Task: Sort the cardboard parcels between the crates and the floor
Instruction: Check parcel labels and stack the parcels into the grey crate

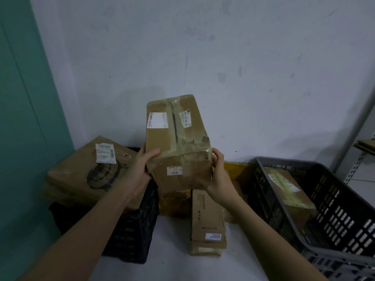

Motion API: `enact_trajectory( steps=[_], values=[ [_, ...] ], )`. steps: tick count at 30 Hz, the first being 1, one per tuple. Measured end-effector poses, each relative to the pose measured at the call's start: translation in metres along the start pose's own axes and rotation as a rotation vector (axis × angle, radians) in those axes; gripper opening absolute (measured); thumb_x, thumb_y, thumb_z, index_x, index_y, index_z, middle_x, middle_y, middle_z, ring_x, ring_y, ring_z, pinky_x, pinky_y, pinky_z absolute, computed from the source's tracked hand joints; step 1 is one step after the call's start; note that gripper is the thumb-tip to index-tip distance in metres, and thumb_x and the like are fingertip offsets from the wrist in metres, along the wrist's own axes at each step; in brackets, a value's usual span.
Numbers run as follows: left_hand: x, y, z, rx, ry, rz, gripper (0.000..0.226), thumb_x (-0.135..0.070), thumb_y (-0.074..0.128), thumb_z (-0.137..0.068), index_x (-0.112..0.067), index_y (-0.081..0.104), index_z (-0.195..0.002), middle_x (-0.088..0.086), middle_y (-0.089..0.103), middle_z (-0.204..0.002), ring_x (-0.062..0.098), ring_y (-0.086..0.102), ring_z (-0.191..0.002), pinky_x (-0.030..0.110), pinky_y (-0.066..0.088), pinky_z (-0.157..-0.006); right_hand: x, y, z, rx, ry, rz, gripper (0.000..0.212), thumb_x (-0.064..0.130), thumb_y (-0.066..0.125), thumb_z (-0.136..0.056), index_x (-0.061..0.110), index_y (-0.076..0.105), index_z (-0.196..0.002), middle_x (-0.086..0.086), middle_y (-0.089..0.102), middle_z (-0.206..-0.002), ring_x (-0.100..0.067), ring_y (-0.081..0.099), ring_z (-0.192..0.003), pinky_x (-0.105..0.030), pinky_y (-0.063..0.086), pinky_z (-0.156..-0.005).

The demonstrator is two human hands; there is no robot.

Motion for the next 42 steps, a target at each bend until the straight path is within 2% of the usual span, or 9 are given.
enact_trajectory(
  steps=[3,6,14,17,23,32,36,39,42],
  values=[
    [0.009,-0.010,-0.002,0.001,0.013,-0.005,0.062,-0.008,0.067,-0.081,-0.023,0.050,-0.138,0.009,0.064,-0.127,0.027,0.063,-0.111,0.038,0.053,-0.081,0.006,-0.001,0.000,0.112,0.122,-0.269,0.083,0.039,0.070,-0.089,0.038,0.013,-0.149,0.008,0.037,-0.150,-0.009,0.043,-0.131,-0.015,0.052,-0.087],
    [0.018,-0.014,-0.004,0.038,-0.001,-0.052,0.091,-0.001,0.075,-0.065,-0.026,0.044,-0.146,0.009,0.062,-0.130,0.029,0.062,-0.115,0.041,0.054,-0.085,0.010,0.003,-0.003,0.047,0.223,-0.360,0.070,0.058,0.054,-0.092,0.044,0.019,-0.150,0.005,0.043,-0.148,-0.016,0.053,-0.125,-0.033,0.054,-0.095],
    [0.023,0.000,0.007,0.095,-0.099,-0.330,0.083,-0.041,0.075,-0.077,-0.047,0.030,-0.146,-0.011,0.059,-0.125,0.012,0.061,-0.107,0.042,0.053,-0.082,0.008,0.008,-0.001,-0.093,0.231,-0.492,0.047,0.029,0.060,-0.099,0.038,0.033,-0.137,0.001,0.056,-0.129,-0.018,0.067,-0.109,-0.028,0.059,-0.078],
    [0.024,0.008,0.008,0.036,-0.077,-0.274,0.080,-0.021,0.072,-0.086,-0.039,0.030,-0.151,-0.006,0.061,-0.123,0.014,0.066,-0.100,0.033,0.059,-0.066,0.002,0.011,0.002,-0.099,0.258,-0.514,0.051,0.028,0.062,-0.097,0.037,0.032,-0.137,-0.003,0.056,-0.131,-0.021,0.067,-0.110,-0.030,0.060,-0.079],
    [0.040,0.032,0.011,0.005,0.035,-0.230,0.083,-0.023,0.077,-0.080,-0.040,0.034,-0.149,-0.004,0.059,-0.132,0.020,0.060,-0.119,0.053,0.050,-0.100,-0.006,0.000,0.009,-0.314,0.300,-0.530,0.060,0.035,0.076,-0.085,0.043,0.037,-0.129,0.003,0.057,-0.127,-0.021,0.067,-0.110,-0.038,0.062,-0.082],
    [0.062,0.084,0.008,0.068,0.075,-0.361,0.093,-0.025,0.074,-0.087,-0.043,0.013,-0.155,-0.006,0.043,-0.148,0.017,0.048,-0.130,0.047,0.048,-0.101,-0.029,-0.064,0.025,-0.446,0.312,-0.332,0.052,0.025,0.077,-0.086,0.019,0.057,-0.133,0.000,0.071,-0.116,-0.014,0.072,-0.098,-0.036,0.061,-0.083],
    [0.029,0.088,-0.004,-0.118,0.258,-0.503,0.098,-0.026,0.076,-0.084,-0.045,0.010,-0.154,-0.007,0.015,-0.163,0.019,0.031,-0.142,0.046,0.042,-0.106,-0.035,-0.108,0.030,-0.372,0.325,-0.332,0.042,0.012,0.079,-0.083,0.017,0.067,-0.123,0.001,0.076,-0.105,-0.015,0.074,-0.090,-0.029,0.061,-0.078],
    [0.007,0.096,-0.018,-0.121,0.343,-0.611,0.088,-0.026,0.078,-0.083,-0.045,0.025,-0.151,-0.013,0.027,-0.152,0.002,0.051,-0.116,0.018,0.052,-0.079,-0.039,-0.139,0.034,-0.329,0.295,-0.293,0.042,0.006,0.083,-0.077,0.018,0.073,-0.115,0.003,0.078,-0.098,-0.015,0.075,-0.088,-0.028,0.059,-0.076],
    [0.006,0.111,-0.034,-0.066,0.281,-0.724,0.061,-0.028,0.083,-0.078,-0.031,0.056,-0.133,-0.006,0.066,-0.122,0.009,0.069,-0.096,0.035,0.061,-0.079,-0.047,-0.166,0.035,-0.323,0.264,-0.288,0.039,0.002,0.083,-0.076,0.026,0.075,-0.105,0.003,0.078,-0.095,-0.015,0.075,-0.088,-0.033,0.059,-0.081]
  ],
)
Point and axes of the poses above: each hand's wrist, its own z-axis away from the middle knuckle, its own y-axis out of the palm, x = y × z, the point moved 3 cm from there along -z, towards the middle knuckle
